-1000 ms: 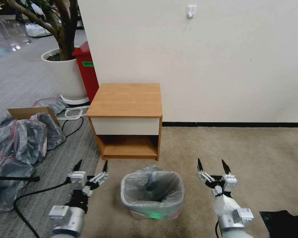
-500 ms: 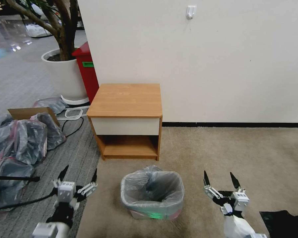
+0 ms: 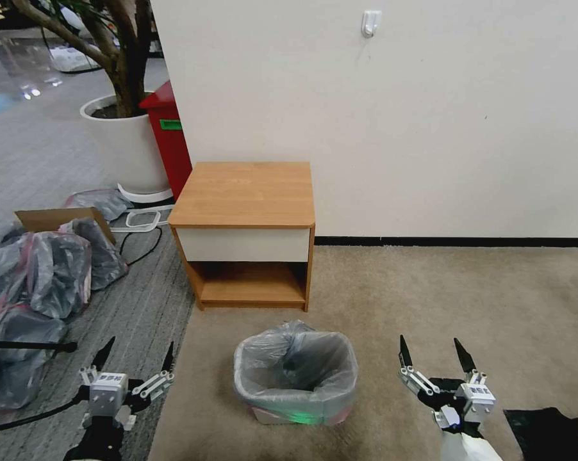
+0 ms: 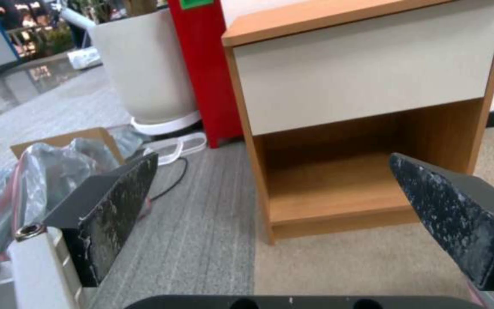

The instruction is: Pick up the garbage bag from the table and place it over the trash can.

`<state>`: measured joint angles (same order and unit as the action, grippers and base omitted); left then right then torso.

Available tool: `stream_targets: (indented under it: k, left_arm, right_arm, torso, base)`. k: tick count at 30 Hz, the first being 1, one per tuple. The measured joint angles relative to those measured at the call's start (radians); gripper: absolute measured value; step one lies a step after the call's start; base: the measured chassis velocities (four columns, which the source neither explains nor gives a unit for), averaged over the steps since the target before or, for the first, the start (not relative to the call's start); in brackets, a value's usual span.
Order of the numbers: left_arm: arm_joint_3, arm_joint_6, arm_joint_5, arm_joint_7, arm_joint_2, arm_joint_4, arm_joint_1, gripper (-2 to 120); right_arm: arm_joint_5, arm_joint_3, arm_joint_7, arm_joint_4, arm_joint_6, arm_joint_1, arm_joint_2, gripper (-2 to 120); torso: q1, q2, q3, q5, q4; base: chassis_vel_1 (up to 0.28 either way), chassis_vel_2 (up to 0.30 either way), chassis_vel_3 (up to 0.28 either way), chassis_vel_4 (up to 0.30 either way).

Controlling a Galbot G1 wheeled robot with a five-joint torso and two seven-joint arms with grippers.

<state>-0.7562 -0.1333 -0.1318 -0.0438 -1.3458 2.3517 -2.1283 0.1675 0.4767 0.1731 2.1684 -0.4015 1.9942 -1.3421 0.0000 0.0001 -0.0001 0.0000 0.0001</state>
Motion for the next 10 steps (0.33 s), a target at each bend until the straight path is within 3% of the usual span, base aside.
stream_targets:
  k: [10]
  left_arm:
    - [0.002, 0.002, -0.001, 0.000, 0.001, 0.000, 0.002, 100]
  right_arm:
    - [0.000, -0.001, 0.001, -0.001, 0.002, -0.002, 0.001, 100]
  torso:
    - [0.000, 0.000, 0.000, 0.0000, 0.0000]
  base:
    - [0.000, 0.000, 0.000, 0.000]
